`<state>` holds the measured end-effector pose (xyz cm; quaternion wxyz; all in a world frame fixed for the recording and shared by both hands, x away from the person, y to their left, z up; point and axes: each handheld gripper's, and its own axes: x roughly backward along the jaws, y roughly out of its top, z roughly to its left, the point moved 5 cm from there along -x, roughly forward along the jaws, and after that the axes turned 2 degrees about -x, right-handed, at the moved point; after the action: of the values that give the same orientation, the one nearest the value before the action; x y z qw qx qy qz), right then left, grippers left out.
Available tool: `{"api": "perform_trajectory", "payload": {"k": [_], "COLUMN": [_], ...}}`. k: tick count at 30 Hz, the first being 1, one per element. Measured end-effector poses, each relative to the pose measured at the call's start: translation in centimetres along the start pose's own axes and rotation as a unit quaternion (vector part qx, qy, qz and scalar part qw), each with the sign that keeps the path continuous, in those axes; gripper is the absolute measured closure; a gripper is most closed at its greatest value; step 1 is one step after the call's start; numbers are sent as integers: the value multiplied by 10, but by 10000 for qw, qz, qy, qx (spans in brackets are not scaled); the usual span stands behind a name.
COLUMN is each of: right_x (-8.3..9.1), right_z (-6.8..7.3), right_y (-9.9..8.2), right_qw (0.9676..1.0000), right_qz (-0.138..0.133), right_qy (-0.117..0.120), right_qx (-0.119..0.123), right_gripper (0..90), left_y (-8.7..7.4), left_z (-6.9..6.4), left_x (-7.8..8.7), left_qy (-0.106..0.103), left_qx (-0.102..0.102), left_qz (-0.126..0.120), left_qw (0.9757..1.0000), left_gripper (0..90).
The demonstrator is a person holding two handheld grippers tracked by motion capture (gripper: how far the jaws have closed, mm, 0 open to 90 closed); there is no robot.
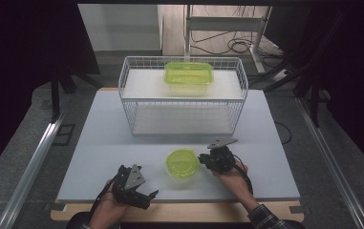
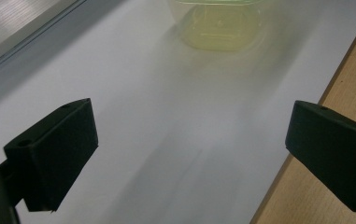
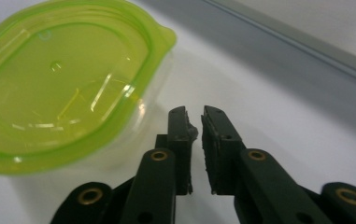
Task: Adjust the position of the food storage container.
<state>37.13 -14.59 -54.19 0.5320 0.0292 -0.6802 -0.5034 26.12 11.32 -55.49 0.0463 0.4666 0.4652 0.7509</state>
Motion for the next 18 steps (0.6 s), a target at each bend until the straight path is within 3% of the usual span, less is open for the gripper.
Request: {"api": "perform_trajectory", "payload": {"k": [6,18], "right_x": [19,38], "right_z": [-5,-2], "right_y": [-4,-8], "right_qw": [9997,9998], "right_qz": [-19,-168], "right_qy": [-162,2], "right_qx": [174,141], "right_gripper": [655,359], "left_y": [1,1], "left_z": [0,0], "left_x": [3,6], "left_qy": [-48,-102], "left_qx": [75,214], "left_qz": [-29,-112], "left_qw": [10000,9997], "left_gripper": [25,26]}}
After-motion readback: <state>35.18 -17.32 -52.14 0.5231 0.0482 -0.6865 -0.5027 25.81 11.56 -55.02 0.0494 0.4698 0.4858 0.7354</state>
